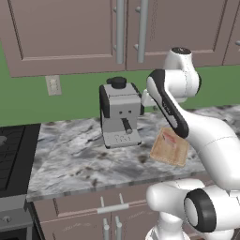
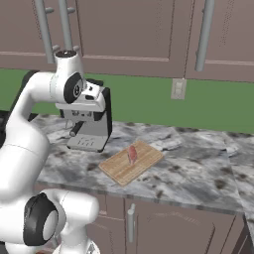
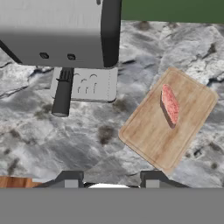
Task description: Open the cabinet, retrieve the rolling pin, and place it next to the meat on the cutting board to prepare for tenderizing.
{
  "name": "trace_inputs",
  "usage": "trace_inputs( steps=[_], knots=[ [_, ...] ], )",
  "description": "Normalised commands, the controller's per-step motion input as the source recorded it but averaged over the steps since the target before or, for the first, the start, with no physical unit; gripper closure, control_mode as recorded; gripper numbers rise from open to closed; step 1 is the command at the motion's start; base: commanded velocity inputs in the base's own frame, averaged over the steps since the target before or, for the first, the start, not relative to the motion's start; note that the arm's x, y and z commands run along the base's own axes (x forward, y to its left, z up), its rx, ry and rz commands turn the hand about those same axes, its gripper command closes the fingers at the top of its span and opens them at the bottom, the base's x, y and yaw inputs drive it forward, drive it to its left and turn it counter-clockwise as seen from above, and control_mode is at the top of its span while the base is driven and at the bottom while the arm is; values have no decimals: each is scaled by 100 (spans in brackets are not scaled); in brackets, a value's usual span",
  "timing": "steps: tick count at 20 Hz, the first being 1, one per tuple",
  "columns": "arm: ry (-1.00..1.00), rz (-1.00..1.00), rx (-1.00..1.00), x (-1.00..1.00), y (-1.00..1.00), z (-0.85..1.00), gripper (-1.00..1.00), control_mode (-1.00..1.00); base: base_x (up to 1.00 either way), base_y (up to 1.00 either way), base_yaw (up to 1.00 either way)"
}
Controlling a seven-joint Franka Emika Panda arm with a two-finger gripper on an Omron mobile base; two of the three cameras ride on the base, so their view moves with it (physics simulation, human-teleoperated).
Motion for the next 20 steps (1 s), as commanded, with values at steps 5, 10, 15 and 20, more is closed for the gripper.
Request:
trace_inputs(
  steps=[5, 10, 15, 20],
  knots=[
    [-1, 0, 0, -4, 2, 0, -100, -100, 0, 0, 0],
    [-28, 0, -2, -28, 9, 18, -100, -100, 0, 0, 0],
    [-49, -1, -8, -70, 11, 44, -100, -100, 0, 0, 0],
    [-54, 0, -7, -78, 6, 56, -100, -100, 0, 0, 0]
  ],
)
